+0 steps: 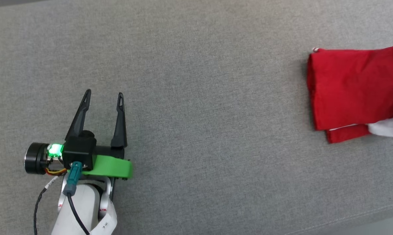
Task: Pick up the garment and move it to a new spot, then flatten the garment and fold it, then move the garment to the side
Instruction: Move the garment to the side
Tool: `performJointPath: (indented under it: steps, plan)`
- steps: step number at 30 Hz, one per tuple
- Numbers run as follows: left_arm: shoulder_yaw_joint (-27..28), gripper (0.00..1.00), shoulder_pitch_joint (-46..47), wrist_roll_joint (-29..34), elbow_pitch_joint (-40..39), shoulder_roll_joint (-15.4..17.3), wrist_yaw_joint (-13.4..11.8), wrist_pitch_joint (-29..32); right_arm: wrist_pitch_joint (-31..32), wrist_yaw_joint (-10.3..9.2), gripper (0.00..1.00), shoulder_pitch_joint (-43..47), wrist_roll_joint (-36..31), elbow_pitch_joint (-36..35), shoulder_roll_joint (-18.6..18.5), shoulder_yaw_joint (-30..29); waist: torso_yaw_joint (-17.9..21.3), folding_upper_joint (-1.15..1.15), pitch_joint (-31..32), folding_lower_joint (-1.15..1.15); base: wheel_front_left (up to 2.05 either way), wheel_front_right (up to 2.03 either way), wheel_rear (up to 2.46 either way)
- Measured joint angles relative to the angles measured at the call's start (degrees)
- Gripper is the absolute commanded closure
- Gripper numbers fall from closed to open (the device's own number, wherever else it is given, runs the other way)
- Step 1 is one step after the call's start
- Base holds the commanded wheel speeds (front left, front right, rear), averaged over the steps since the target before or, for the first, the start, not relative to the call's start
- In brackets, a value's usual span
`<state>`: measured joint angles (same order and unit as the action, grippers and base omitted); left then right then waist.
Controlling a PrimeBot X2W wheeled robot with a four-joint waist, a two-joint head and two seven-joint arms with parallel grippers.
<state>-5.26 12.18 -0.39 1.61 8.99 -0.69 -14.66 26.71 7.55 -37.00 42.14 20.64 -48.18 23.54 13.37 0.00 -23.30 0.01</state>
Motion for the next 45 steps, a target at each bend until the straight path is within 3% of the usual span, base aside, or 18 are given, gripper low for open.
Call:
performJointPath:
  steps: [8, 16, 17, 18, 19, 26, 31, 38, 45]
  plan:
    - [0.4, 0.0, 1.41, 0.42, -2.79, 0.77, -0.77, 0.0, -2.53, 0.0, 1.0, -7.08, -4.24, 12.46, -1.03, -4.56, -0.85, 0.0, -6.39, 0.0, 0.0, 0.0, 0.0]
    - [0.11, 0.0, 1.44, 0.42, -3.47, 1.21, -1.49, 0.0, -5.52, 0.0, 1.0, -11.54, -8.44, 20.0, 0.85, -8.17, -2.02, 0.0, -9.36, 0.0, 0.0, 0.0, 0.0]
    - [0.04, 0.0, 1.46, 0.42, -3.41, 1.21, -1.57, 0.0, -6.34, 0.0, 0.65, -11.79, -8.78, 21.15, 1.49, -8.92, -2.22, 0.0, -9.26, 0.0, 0.0, 0.0, 0.0]
    - [0.07, 0.0, 1.48, 0.41, -3.31, 1.21, -1.58, 0.0, -6.5, 0.0, 0.13, -11.87, -8.96, 21.99, 2.03, -9.24, -2.34, 0.0, -9.04, 0.0, 0.0, 0.0, 0.0]
    - [0.07, 0.0, 1.49, 0.41, -3.16, 1.21, -1.58, 0.0, -6.48, 0.0, 0.0, -11.87, -9.16, 22.68, 2.44, -9.32, -2.42, 0.0, -8.78, 0.0, 0.0, 0.0, 0.0]
    - [-0.18, 0.0, 1.15, 0.15, -2.14, 0.81, -2.13, 0.0, -12.71, 0.0, 0.0, -11.63, -12.03, 23.47, 2.78, -10.53, -2.99, 0.0, -4.79, 0.0, 0.0, 0.0, 0.0]
    - [-0.09, 0.0, -1.23, -1.29, -1.49, 0.0, -2.59, 0.0, -24.96, 0.0, 0.0, -10.27, -15.6, 18.29, 3.55, -12.65, -3.73, 0.0, -0.69, -0.01, 0.0, 0.0, 0.0]
    - [0.16, 0.0, -5.46, -2.03, -0.42, -0.89, -2.86, 0.0, -37.07, 0.0, 0.0, -4.48, -20.92, 9.44, 10.98, -17.94, -5.02, 0.0, 5.28, -0.01, 0.0, 0.0, 0.0]
    - [0.22, 0.0, -8.07, -2.63, 0.34, -2.0, -3.02, 0.0, -40.64, 0.0, 0.0, 4.68, -26.72, -2.03, 21.23, -23.2, -7.29, 0.0, 10.6, -0.01, 0.0, 0.0, 0.0]
